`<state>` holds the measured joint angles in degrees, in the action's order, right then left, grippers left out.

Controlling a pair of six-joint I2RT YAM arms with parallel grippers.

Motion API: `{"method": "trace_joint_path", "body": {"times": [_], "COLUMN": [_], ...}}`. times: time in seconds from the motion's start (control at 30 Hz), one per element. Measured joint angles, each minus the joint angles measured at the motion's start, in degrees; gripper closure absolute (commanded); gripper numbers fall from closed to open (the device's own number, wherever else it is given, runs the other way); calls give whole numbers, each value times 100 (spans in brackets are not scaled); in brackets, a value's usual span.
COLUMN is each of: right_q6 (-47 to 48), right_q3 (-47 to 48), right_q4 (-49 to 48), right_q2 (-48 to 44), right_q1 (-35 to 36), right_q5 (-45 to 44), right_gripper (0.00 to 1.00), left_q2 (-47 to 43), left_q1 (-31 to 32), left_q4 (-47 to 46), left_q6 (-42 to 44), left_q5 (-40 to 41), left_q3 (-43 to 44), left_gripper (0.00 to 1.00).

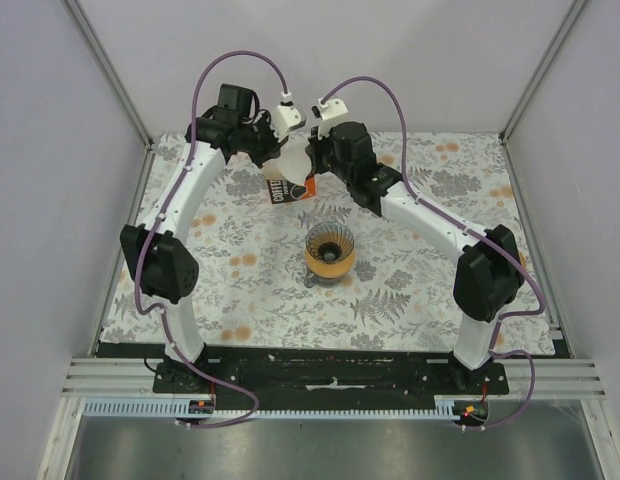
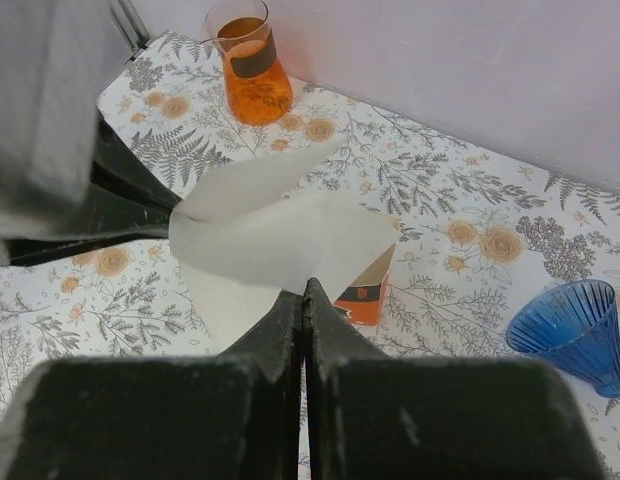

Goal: Place the coffee filter in the dripper
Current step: Place the coffee filter in the coffee dripper.

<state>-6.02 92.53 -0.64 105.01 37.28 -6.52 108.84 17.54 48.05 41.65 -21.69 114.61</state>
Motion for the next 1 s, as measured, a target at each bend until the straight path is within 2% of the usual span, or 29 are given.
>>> {"method": "trace_joint_path", "body": {"times": [0.4, 1.0], "right_q6": [-286, -492], "right_q3": [0, 0], "right_q4": [-20, -79], "right_q2": [20, 278], "right_q1": [0, 0], "right_q5": [44, 175], "right_gripper": [100, 100], "left_q2": [396, 632], "left_q1": [-50, -168], "left_q4": [417, 409], "left_q6": [765, 1198], "left_q5": [-695, -872], "left_q3": [170, 203], "left_gripper": [98, 98]}}
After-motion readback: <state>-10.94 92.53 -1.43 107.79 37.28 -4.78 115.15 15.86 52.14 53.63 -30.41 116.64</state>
